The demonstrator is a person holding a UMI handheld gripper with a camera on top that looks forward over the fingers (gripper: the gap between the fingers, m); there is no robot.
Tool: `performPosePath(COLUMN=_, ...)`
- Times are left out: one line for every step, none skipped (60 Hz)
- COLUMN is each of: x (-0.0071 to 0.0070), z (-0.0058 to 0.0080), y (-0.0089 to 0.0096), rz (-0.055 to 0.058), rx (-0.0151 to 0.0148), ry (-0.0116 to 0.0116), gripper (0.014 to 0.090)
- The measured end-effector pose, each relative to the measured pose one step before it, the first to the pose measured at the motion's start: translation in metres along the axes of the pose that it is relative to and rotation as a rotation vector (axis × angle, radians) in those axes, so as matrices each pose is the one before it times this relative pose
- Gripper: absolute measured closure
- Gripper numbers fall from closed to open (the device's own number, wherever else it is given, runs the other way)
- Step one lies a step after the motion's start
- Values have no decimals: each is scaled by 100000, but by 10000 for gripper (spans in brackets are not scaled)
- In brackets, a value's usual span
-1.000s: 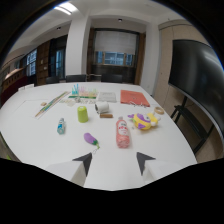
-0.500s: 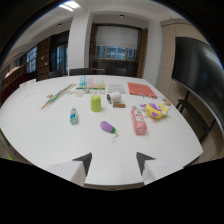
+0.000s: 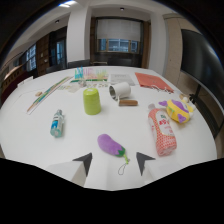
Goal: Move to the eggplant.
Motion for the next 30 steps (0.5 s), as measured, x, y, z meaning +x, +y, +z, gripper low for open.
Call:
performPosePath(x=-96, z=329, y=86, rz=30, rx=-396, ry=-396, gripper=204)
performPosePath(x=-69, z=269, y=86, rz=99, rx=-362, ry=-337, gripper=201)
performPosePath(x=-32, z=220, y=87, rz=123, rx=-421, ry=-295, gripper=200)
performPosePath(x=-14, z=194, y=112, rz=115, rx=-441, ry=-82, gripper=202)
performPosePath(x=12, z=180, y=144, rz=83, rx=-521, ry=42, gripper=200)
performPosePath(x=28, z=160, y=95, rz=77, rx=-429, ry=106, gripper=200)
performPosePath(x=-57, z=215, y=18, rz=96, rx=-367, ry=96, gripper=202)
performPosePath(x=36, z=104, y=67, rz=154, rx=-163, ry=90, gripper=202)
performPosePath(x=19, z=103, y=31, rz=230, rx=-113, ry=115, gripper=202)
performPosePath(x=32, z=56, y=6, rz=283, rx=-27, ry=126, gripper=201)
performPosePath(x=18, z=55, y=17, rz=273, rx=-26, ry=81, gripper=201)
performPosePath(x=15, z=37, y=-25, rz=239, rx=-111, ry=-1, gripper=202)
performPosePath(x=-19, z=13, y=20, rz=193, rx=3, ry=-75, gripper=206)
performPosePath(x=-23, z=14, y=-2, rz=206, rx=46, ry=-29, gripper=202)
performPosePath(x=6, z=-4, y=-9, rz=211, rx=38, ry=80, gripper=202)
performPosePath(x=16, z=-6, y=-18, rz=179, rx=84, ry=108, gripper=200)
performPosePath(x=17, z=-2, y=-25, rz=183, rx=71, ry=67, gripper=202)
performPosePath(x=-3, z=-17, y=-4, rz=164, rx=-19, ry=21, gripper=203)
performPosePath(x=-6, z=-10, y=-8, rz=102, rx=-11, ry=5, gripper=204)
performPosePath(x=-6, z=-14, y=-18, rz=117, rx=16, ry=39, gripper=203)
performPosePath(x=-7, z=-18, y=-12, rz=69, rx=23, ry=87, gripper=203)
performPosePath(x=-7, z=-21, y=6, rz=86, rx=-54, ry=93, gripper=203)
performPosePath(x=-5, z=-40, y=16, rz=96, rx=-127, ry=46, gripper=200)
performPosePath(x=-24, z=-25, y=22, rz=75, rx=-157, ry=24, gripper=201)
performPosePath(x=-27, z=-3, y=18, rz=100, rx=-159, ry=-7, gripper=205)
performPosePath(x=-39, z=-6, y=2, rz=20, rx=-36, ry=-25, gripper=203)
performPosePath(x=-38, z=3, y=-1, rz=-72, rx=-17, ry=-53, gripper=201)
performPosePath(x=-32, z=5, y=11, rz=-133, rx=-3, ry=-26, gripper=205)
performPosePath(x=-30, z=-18, y=-1, rz=-150, rx=-21, ry=-23, gripper=205)
performPosePath(x=-25, z=-11, y=-4, rz=-150, rx=12, ry=-22, gripper=203)
